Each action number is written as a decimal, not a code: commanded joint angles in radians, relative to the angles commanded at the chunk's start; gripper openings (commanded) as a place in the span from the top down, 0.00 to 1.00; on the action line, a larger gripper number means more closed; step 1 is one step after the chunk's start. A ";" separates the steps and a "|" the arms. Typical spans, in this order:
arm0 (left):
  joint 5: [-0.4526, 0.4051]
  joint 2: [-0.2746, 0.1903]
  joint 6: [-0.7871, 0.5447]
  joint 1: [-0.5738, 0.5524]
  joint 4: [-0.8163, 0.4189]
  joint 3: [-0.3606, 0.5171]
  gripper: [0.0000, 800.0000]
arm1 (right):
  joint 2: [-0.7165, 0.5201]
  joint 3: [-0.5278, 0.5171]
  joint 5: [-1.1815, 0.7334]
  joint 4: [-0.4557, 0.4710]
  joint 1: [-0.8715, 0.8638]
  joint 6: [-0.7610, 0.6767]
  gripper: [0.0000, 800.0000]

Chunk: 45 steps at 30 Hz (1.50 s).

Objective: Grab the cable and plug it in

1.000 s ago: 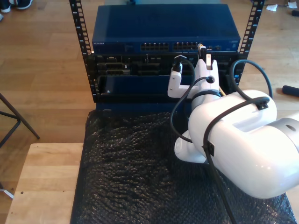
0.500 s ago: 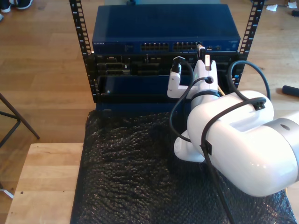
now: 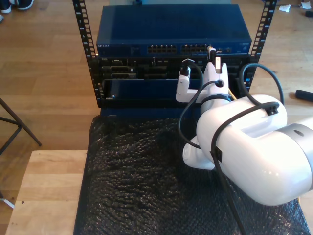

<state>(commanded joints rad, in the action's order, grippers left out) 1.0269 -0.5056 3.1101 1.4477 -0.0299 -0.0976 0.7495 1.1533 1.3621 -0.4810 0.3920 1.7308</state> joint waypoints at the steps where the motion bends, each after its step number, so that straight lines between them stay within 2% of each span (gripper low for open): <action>1: 0.000 0.000 0.000 0.000 0.000 0.000 0.00 | 0.000 -0.002 0.000 0.000 -0.002 0.000 1.00; 18: 0.000 0.000 0.000 0.000 -0.002 0.000 0.00 | 0.002 -0.012 0.017 0.008 -0.015 -0.011 1.00; 25: 0.000 0.000 0.000 0.000 0.000 0.000 0.00 | 0.021 -0.015 0.051 0.054 -0.023 -0.011 1.00; 45: 0.000 0.000 0.000 0.000 0.000 0.000 0.00 | 0.021 0.006 0.055 0.058 -0.031 -0.015 1.00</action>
<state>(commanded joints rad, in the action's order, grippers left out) 1.0269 -0.5056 3.1101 1.4477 -0.0299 -0.0976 0.7710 1.1594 1.4174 -0.4227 0.3613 1.7154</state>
